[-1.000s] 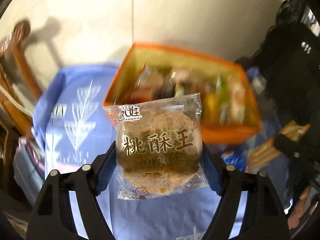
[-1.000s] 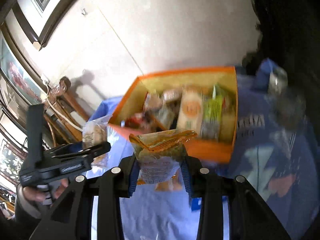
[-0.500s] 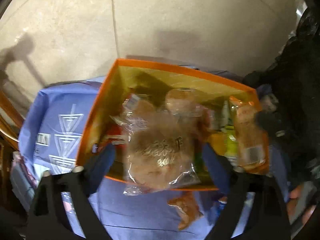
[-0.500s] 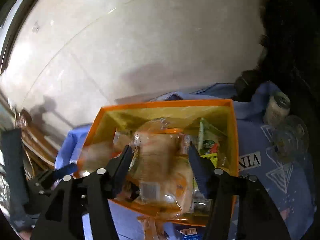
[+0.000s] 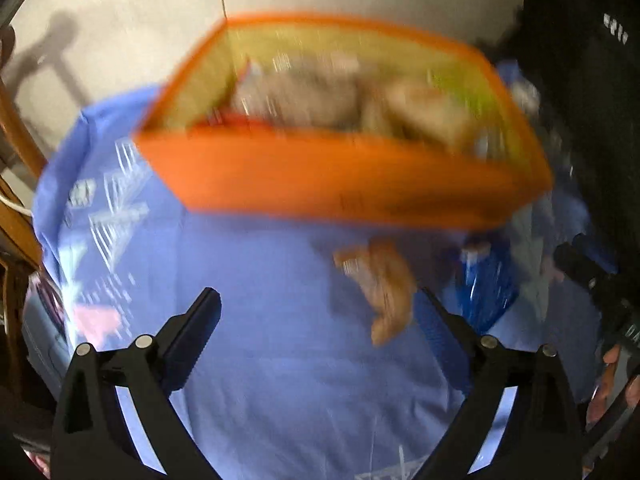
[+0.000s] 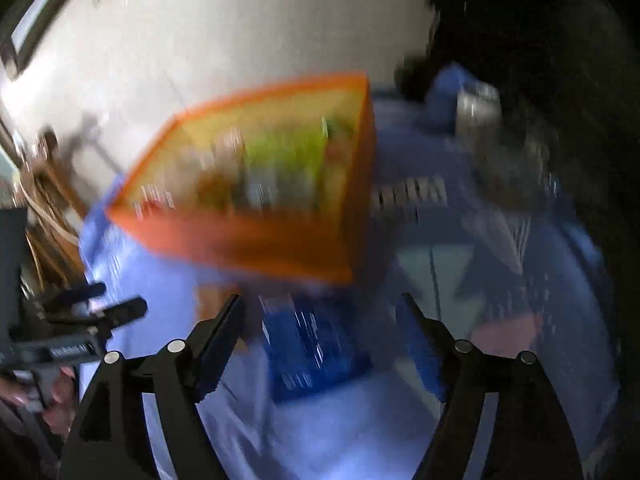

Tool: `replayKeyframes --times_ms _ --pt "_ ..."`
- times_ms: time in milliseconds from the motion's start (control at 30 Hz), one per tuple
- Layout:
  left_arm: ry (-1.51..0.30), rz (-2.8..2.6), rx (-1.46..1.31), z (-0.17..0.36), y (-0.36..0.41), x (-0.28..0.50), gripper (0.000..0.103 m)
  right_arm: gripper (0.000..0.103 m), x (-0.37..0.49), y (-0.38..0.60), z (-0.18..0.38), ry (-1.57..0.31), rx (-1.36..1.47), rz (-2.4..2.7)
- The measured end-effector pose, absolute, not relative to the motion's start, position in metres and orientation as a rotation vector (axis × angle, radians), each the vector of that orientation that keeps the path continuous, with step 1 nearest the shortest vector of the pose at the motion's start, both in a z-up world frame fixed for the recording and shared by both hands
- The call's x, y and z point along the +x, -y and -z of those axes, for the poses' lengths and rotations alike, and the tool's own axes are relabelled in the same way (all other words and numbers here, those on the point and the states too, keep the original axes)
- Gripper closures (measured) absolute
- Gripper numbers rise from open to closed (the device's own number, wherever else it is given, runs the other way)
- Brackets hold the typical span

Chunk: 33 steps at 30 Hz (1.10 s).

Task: Organize snacks
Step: 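Grasp the blue snack bag with the right gripper while the left grasps the small tan pastry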

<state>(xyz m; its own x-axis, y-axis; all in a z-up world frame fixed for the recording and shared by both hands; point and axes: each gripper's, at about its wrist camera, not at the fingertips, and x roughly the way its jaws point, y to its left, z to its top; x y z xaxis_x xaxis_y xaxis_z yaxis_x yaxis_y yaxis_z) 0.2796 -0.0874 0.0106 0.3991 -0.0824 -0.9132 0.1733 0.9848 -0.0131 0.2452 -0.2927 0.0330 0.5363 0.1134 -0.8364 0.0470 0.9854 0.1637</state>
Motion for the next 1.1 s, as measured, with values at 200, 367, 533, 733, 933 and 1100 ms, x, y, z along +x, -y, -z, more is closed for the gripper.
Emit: replayKeyframes --times_ms 200,367,533,733,933,1100 --pt "-1.236 0.153 0.087 0.021 0.102 0.272 0.008 0.023 0.245 0.279 0.000 -1.067 0.139 -0.047" --pt "-1.237 0.139 0.076 0.021 0.100 0.272 0.008 0.022 0.262 0.268 0.017 -1.093 0.091 -0.032" --pt "-1.238 0.128 0.061 0.021 0.094 0.275 0.008 0.024 0.276 0.253 0.042 -1.159 0.053 -0.041" --pt "-1.258 0.154 0.052 0.024 0.103 0.283 0.008 0.053 0.262 0.279 0.036 -1.146 0.184 -0.047" --pt "-1.299 0.159 -0.004 0.035 0.122 0.303 0.008 0.053 0.236 0.303 0.021 -1.133 0.242 -0.054" --pt "-1.403 0.141 -0.081 0.062 0.129 0.319 0.028 0.052 0.222 0.311 0.025 -1.149 0.261 -0.052"
